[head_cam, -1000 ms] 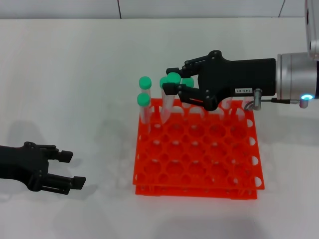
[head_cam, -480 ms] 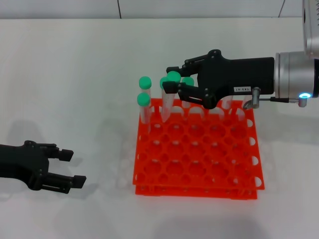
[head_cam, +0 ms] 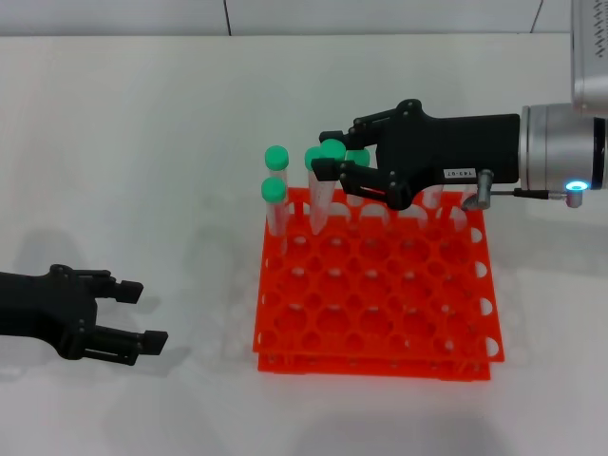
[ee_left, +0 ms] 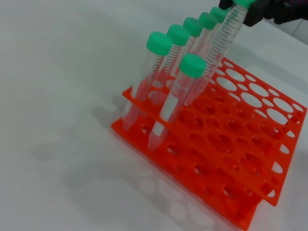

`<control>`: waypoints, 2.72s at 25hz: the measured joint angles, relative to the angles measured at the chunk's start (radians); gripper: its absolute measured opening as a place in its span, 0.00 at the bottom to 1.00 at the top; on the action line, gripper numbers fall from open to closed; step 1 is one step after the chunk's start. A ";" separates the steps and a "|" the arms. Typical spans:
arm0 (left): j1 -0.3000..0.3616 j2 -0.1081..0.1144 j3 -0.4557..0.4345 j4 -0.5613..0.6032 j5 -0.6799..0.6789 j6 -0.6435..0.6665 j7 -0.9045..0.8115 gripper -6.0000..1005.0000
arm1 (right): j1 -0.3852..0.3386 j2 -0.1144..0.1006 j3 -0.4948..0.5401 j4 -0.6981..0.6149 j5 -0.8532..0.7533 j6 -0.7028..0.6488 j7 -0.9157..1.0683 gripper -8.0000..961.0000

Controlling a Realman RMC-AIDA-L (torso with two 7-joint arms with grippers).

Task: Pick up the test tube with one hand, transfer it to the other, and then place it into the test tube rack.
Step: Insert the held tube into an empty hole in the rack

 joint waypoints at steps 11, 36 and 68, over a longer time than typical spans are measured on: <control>0.000 -0.004 0.000 -0.001 -0.001 -0.001 0.015 0.88 | 0.024 0.000 -0.002 0.030 -0.005 0.008 0.000 0.28; -0.006 -0.011 0.000 -0.021 -0.003 -0.004 0.034 0.88 | 0.043 0.002 -0.042 0.055 -0.002 0.039 -0.004 0.28; -0.008 -0.012 0.000 -0.028 -0.007 -0.002 0.056 0.88 | 0.067 -0.006 -0.051 0.042 -0.007 0.035 0.041 0.28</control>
